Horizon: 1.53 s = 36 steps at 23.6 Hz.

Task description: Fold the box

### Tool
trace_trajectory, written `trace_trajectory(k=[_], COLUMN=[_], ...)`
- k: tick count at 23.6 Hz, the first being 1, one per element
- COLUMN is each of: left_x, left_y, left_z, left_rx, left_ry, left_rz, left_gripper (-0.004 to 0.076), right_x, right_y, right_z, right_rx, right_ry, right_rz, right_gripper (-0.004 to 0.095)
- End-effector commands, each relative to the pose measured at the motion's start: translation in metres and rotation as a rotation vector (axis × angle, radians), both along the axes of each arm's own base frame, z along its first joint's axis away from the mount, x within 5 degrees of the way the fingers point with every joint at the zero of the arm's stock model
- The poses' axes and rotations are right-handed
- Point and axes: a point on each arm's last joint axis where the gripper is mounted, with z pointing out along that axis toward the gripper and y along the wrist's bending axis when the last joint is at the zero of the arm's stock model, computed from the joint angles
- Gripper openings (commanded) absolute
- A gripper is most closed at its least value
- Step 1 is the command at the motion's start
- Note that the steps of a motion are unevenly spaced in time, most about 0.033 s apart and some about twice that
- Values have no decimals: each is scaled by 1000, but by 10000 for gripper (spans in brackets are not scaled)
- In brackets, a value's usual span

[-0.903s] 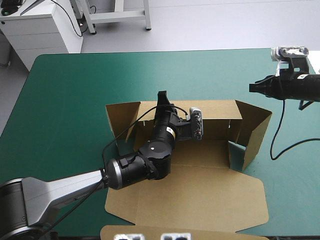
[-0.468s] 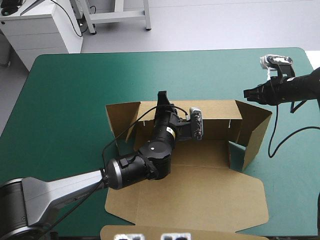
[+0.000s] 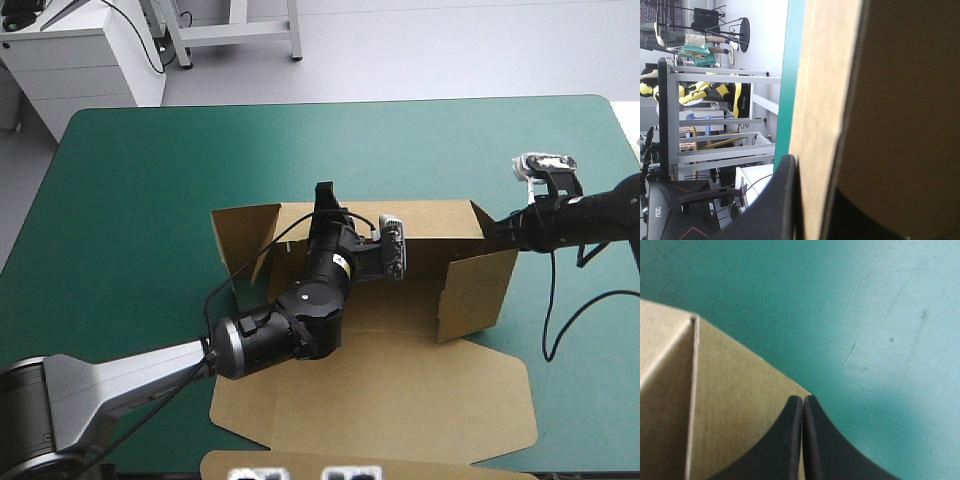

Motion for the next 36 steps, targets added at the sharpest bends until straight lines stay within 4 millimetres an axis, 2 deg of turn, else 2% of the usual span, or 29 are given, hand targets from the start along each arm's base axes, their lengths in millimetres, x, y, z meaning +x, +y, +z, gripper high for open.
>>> trace_trajectory(k=[1,9,12,15,17,21,28,32,36], left_x=[-5,-5,-5,-6,-6,-6,-7,-7,-7], left_y=[3,3,3,3,3,3,3,3,3], left_z=[22,22,22,21,20,20,19,19,19], left_rx=[-77,-78,-78,-82,-86,-89,-96,-96,-96], left_ry=[-24,-24,-24,-17,-8,-1,14,14,14], left_rz=[2,0,0,2,5,7,11,11,11], left_gripper=[-8,-8,-8,-8,-8,-8,-8,-8,-8], right_x=[-17,-55,-60,-63,-67,-77,-84,-86,-80], right_y=[2,16,17,17,16,18,23,24,24], right_z=[15,-9,-15,-15,-15,-12,-8,-9,-11], right_rx=[-14,-18,-47,-24,-64,-97,-122,-116,-87], right_ry=[-119,-275,-269,-231,-220,-213,-266,-254,-259], right_rz=[-5,95,141,109,135,199,328,341,322], right_gripper=[-1,0,13,140,264,415,456,521,653])
